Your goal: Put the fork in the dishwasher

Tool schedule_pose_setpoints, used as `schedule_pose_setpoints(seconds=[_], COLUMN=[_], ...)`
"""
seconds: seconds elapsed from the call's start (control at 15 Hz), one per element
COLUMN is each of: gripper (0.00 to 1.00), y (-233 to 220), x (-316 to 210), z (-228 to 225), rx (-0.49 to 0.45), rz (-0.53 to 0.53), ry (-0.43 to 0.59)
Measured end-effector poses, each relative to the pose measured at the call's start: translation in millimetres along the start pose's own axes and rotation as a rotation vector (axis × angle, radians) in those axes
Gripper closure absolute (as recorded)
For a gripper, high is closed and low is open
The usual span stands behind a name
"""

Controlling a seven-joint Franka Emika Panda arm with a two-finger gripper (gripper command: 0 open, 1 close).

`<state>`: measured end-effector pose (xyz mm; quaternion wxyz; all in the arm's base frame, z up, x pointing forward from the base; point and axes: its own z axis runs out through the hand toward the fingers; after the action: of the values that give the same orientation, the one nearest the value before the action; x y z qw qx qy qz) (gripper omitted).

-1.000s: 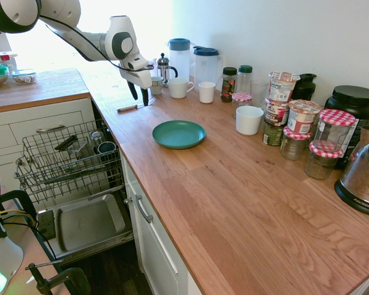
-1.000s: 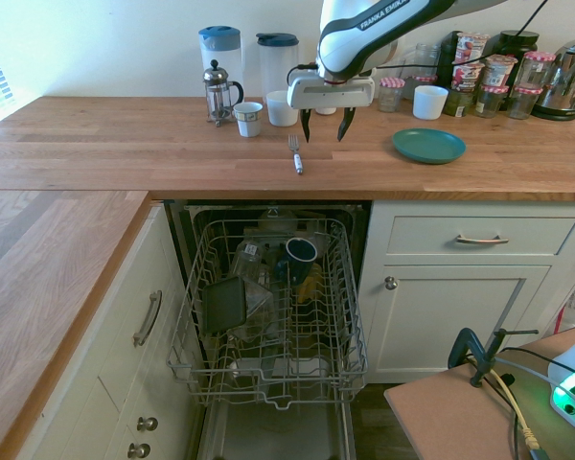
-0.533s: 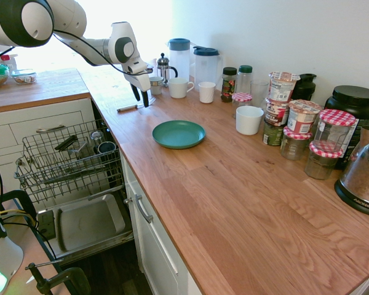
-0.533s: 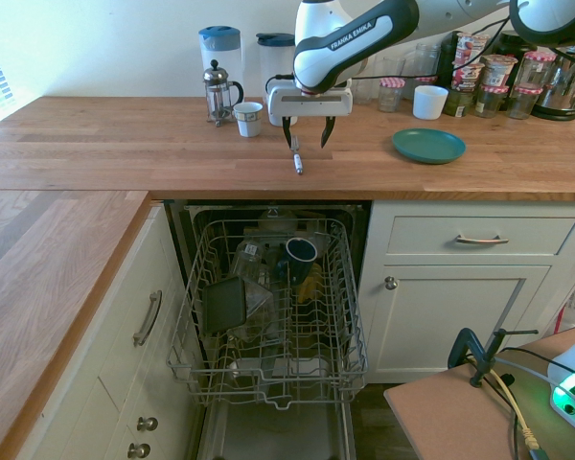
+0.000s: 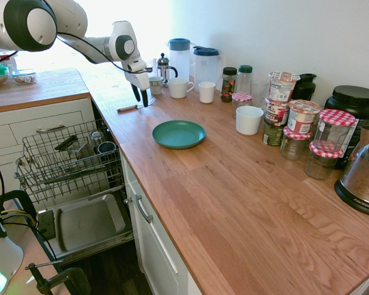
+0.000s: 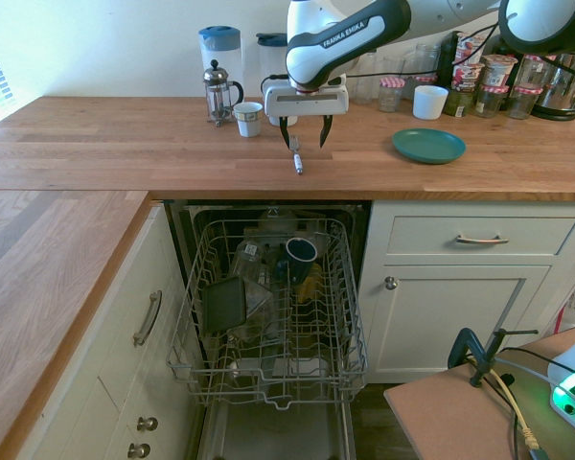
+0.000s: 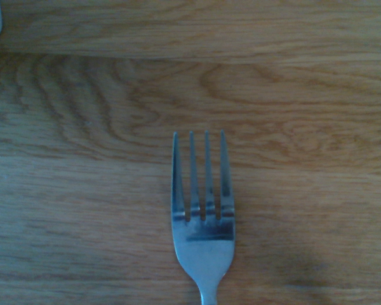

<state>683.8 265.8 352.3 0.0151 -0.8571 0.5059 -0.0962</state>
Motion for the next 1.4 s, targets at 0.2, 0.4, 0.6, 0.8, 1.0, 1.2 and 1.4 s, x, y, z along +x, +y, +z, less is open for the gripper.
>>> schedule_pose_setpoints(seconds=[0.2, 0.4, 0.6, 0.8, 1.0, 1.2, 1.4], gripper=[0.00, 1.00, 1.00, 1.00, 1.00, 1.00, 1.00], y=[-2.2, -4.8, -7.6, -9.1, -10.2, -10.8, -11.2], x=[-7.2, -12.5, -17.6, -19.9, -19.8, -20.0, -19.6], z=[5.2, 10.0, 10.8, 12.0, 12.0, 12.4, 12.5], rx=[-0.023, -0.036, -0.040, -0.040, -0.043, -0.044, -0.045], rz=[-0.018, -0.031, -0.038, -0.038, -0.037, -0.037, -0.040], ry=[-0.013, -0.028, -0.037, -0.042, -0.048, -0.053, -0.055])
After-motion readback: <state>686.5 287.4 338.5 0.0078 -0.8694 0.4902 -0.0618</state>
